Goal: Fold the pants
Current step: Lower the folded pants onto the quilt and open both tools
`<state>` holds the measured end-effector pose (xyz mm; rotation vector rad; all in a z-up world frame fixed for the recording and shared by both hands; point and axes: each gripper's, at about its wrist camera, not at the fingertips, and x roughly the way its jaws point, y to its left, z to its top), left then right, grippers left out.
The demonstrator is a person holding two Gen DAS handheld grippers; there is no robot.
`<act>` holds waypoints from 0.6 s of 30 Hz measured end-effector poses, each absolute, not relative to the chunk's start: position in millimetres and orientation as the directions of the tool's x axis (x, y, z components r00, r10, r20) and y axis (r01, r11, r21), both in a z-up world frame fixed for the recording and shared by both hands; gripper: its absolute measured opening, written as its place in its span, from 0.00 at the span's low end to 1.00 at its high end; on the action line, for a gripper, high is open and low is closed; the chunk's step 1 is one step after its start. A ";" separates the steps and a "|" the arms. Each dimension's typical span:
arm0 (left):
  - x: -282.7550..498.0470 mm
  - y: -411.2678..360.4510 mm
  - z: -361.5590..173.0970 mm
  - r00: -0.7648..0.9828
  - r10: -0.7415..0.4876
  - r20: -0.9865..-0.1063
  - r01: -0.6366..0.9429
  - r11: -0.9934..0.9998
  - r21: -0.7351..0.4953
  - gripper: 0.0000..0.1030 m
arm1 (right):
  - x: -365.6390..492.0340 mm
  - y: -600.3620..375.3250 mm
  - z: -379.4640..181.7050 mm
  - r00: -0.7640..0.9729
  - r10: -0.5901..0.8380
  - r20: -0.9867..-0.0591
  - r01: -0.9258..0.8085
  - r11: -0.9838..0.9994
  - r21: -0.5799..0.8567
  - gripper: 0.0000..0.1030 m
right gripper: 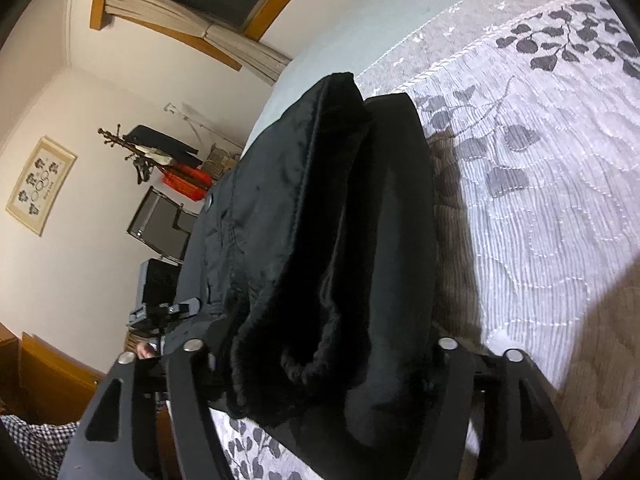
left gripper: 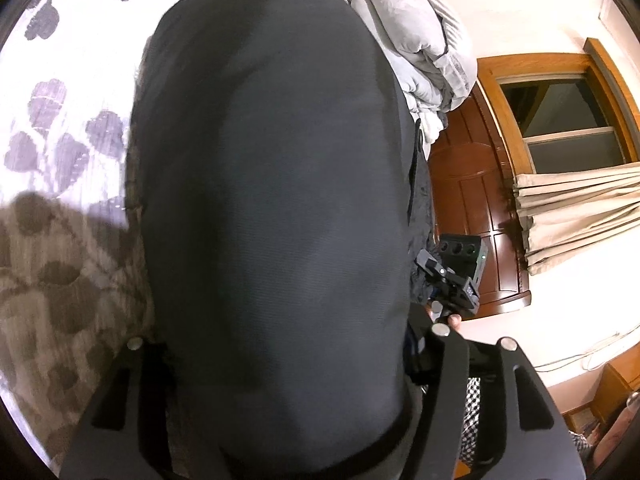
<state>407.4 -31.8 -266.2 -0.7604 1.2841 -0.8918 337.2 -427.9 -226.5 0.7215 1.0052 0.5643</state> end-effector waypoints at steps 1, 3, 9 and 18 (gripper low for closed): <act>405.2 -29.9 -263.9 0.061 -0.877 -0.476 0.134 0.480 -0.867 0.60 | 334.8 -429.4 -225.2 0.436 0.711 -0.551 -0.095 0.646 0.758 0.69; 401.3 -26.9 -260.9 0.065 -0.866 -0.496 0.144 0.500 -0.854 0.64 | 329.3 -433.8 -225.1 0.443 0.707 -0.551 -0.089 0.646 0.758 0.70; 383.3 -15.3 -248.7 0.109 -0.820 -0.561 0.162 0.572 -0.804 0.75 | 306.1 -443.2 -218.8 0.482 0.678 -0.554 -0.066 0.659 0.749 0.70; 341.0 21.1 -232.6 0.225 -0.768 -0.600 0.121 0.633 -0.765 0.84 | 258.9 -462.5 -220.1 0.511 0.632 -0.583 -0.008 0.681 0.732 0.71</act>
